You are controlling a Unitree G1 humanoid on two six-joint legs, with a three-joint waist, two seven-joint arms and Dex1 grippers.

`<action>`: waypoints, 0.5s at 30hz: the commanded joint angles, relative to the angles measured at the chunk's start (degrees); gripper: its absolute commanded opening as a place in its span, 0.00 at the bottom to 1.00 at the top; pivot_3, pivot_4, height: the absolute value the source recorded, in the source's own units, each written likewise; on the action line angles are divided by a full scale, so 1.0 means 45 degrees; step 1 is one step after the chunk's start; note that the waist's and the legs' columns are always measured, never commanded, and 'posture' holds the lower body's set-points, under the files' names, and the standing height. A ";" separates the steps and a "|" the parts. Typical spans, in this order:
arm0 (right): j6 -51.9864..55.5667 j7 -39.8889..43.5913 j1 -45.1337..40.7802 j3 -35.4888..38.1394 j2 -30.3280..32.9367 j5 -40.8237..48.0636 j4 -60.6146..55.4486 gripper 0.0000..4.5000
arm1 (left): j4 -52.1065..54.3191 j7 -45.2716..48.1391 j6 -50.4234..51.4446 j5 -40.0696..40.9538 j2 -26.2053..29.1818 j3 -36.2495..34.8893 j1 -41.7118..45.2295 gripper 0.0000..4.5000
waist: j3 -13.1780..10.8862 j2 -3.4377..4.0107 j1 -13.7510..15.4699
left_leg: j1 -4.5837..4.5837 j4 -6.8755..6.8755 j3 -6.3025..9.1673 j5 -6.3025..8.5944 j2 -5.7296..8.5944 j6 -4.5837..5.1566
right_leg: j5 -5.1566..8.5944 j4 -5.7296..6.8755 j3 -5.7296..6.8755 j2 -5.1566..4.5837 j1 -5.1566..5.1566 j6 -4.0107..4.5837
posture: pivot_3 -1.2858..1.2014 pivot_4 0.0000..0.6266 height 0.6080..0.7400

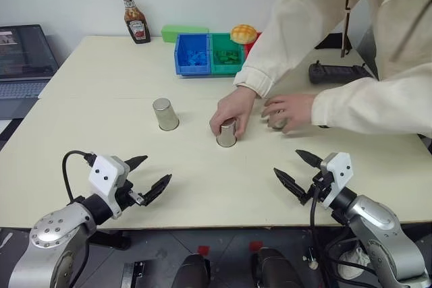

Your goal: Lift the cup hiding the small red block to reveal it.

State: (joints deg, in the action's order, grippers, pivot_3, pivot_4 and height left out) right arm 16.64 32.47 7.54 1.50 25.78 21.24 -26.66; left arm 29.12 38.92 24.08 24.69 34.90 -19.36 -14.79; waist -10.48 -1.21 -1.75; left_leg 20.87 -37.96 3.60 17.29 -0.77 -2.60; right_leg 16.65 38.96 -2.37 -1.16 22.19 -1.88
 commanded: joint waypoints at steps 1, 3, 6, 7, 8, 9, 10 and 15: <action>-0.0298 0.0077 0.0042 0.0130 0.0004 -0.0019 -0.0208 1.00 | 0.0644 -0.0113 0.0148 0.0158 0.0198 -0.0031 0.0176 1.00 | 0.0000 0.0000 0.0000 | 0.0000 0.0000 0.0001 0.0000 0.0001 0.0000 | 0.0000 0.0000 0.0000 0.0000 0.0000 0.0000 | 0.52 0.24 1.00; -0.0321 0.0075 0.0061 0.0124 -0.0007 -0.0030 -0.0190 1.00 | 0.0684 -0.0130 0.0213 0.0165 0.0215 -0.0027 0.0199 1.00 | 0.0000 0.0000 0.0001 | 0.0000 0.0000 0.0000 0.0000 0.0000 0.0000 | 0.0000 0.0000 -0.0001 0.0000 0.0000 0.0000 | 0.52 0.24 1.00; -0.0344 0.0061 0.0063 0.0109 -0.0031 -0.0050 -0.0165 1.00 | 0.0726 -0.0162 0.0283 0.0166 0.0244 -0.0007 0.0243 1.00 | 0.0000 0.0000 0.0001 | 0.0000 0.0000 -0.0001 0.0000 0.0000 0.0000 | 0.0000 0.0000 -0.0002 0.0000 0.0000 0.0000 | 0.52 0.24 1.00; -0.0361 0.0059 0.0059 0.0099 -0.0045 -0.0067 -0.0145 1.00 | 0.0730 -0.0161 0.0294 0.0164 0.0248 -0.0001 0.0254 1.00 | 0.0000 0.0000 0.0001 | 0.0000 0.0000 0.0000 0.0000 0.0001 0.0000 | 0.0000 0.0000 -0.0003 0.0000 0.0000 0.0000 | 0.52 0.24 1.00; -0.0367 0.0056 0.0056 0.0090 -0.0060 -0.0079 -0.0138 1.00 | 0.0730 -0.0153 0.0303 0.0164 0.0251 -0.0003 0.0261 1.00 | 0.0000 0.0000 0.0001 | 0.0000 0.0000 0.0001 0.0000 0.0001 0.0000 | 0.0000 0.0000 -0.0002 0.0000 0.0000 0.0000 | 0.52 0.24 1.00; -0.0370 0.0053 0.0055 0.0080 -0.0073 -0.0092 -0.0139 1.00 | 0.0725 -0.0143 0.0306 0.0167 0.0257 -0.0009 0.0262 1.00 | 0.0000 0.0000 0.0001 | 0.0000 0.0000 0.0002 0.0000 0.0001 0.0000 | 0.0000 0.0000 -0.0002 0.0000 0.0000 0.0000 | 0.52 0.24 1.00; -0.0371 0.0051 0.0055 0.0076 -0.0081 -0.0099 -0.0142 1.00 | 0.0721 -0.0138 0.0308 0.0171 0.0262 -0.0012 0.0263 1.00 | 0.0000 0.0000 0.0001 | 0.0000 0.0000 0.0001 0.0000 0.0000 0.0000 | 0.0000 0.0001 -0.0001 0.0000 -0.0001 0.0000 | 0.52 0.24 1.00; -0.0386 0.0023 0.0082 0.0032 -0.0118 -0.0126 -0.0163 1.00 | 0.0677 -0.0092 0.0262 0.0165 0.0269 -0.0008 0.0229 1.00 | 0.0000 0.0000 0.0000 | 0.0000 0.0000 -0.0001 0.0000 0.0000 0.0000 | 0.0000 0.0000 -0.0002 0.0000 0.0000 0.0000 | 0.52 0.24 1.00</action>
State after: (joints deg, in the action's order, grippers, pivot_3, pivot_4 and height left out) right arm 16.03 32.47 7.90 1.36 25.41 20.76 -26.52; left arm 30.49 38.28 25.81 24.80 35.56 -18.92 -13.87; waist -10.48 -1.21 -1.75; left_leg 20.86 -37.96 3.60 17.29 -0.77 -2.60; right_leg 16.65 38.96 -2.38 -1.16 22.19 -1.88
